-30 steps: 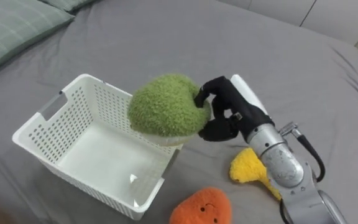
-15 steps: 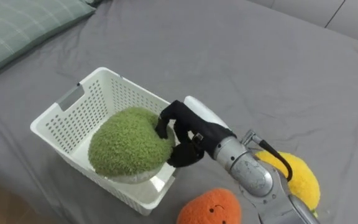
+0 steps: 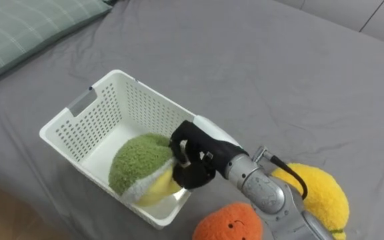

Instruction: Collect toys from the bed

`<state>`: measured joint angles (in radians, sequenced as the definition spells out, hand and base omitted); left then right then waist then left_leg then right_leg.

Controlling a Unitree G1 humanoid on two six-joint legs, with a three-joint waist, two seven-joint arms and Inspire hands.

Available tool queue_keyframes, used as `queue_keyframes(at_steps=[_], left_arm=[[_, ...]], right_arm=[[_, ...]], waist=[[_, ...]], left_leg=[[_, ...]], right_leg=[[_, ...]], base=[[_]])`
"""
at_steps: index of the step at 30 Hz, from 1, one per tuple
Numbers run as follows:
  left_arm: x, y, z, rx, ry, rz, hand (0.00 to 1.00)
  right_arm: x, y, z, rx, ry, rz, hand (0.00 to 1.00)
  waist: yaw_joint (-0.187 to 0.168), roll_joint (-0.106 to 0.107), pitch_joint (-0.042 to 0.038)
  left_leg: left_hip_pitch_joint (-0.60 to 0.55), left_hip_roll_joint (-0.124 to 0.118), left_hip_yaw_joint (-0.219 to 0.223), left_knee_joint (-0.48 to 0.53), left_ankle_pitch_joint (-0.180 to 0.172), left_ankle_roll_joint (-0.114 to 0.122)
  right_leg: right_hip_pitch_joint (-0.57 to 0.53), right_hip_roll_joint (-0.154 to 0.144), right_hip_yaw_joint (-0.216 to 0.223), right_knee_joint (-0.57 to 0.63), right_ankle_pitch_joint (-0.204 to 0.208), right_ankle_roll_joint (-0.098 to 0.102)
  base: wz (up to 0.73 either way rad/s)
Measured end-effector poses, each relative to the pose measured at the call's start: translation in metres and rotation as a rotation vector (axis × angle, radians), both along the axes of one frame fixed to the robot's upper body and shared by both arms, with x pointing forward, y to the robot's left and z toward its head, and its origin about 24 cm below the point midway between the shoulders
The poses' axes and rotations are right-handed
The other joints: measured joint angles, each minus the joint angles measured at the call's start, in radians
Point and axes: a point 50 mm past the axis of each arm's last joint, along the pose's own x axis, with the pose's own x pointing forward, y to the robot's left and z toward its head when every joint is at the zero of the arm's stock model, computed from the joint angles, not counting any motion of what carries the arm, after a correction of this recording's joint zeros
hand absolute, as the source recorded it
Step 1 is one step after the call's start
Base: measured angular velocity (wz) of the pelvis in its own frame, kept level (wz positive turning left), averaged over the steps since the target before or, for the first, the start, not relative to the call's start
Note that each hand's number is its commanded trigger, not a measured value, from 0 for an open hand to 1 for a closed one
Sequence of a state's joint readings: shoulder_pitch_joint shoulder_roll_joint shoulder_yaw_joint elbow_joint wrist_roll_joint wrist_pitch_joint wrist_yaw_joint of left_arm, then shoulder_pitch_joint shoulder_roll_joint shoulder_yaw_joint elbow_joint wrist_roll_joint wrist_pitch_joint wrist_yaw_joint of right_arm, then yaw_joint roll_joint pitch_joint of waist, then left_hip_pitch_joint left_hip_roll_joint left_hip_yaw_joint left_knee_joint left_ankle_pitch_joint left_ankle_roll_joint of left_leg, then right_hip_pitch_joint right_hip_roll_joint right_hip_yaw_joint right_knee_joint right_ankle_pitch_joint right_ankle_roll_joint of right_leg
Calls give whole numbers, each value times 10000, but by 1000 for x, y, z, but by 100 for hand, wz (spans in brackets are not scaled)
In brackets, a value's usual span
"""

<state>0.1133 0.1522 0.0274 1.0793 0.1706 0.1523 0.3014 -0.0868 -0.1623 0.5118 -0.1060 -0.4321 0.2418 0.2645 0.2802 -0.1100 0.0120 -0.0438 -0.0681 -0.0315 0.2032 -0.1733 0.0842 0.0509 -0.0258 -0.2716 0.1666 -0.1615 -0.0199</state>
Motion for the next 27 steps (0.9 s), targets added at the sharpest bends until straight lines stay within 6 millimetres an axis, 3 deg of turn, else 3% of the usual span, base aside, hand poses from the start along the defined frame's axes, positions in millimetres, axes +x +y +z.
queue_keyframes(at_steps=[18,27], left_arm=[[2,1,1,91,45,-78,0],[4,1,1,247,-159,-107,0]], right_arm=[[-2,5,-1,26,100,248,0],[1,0,2,175,-30,-111,0]], waist=[[-116,-1,-1],[-592,-19,-14]], left_leg=[[-43,-7,-25,17,0,1],[-34,-13,-13,24,51,19]], right_leg=[[-21,-9,-43,-3,0,0],[-13,-22,-55,4,2,3]], base=[[0],[0]])
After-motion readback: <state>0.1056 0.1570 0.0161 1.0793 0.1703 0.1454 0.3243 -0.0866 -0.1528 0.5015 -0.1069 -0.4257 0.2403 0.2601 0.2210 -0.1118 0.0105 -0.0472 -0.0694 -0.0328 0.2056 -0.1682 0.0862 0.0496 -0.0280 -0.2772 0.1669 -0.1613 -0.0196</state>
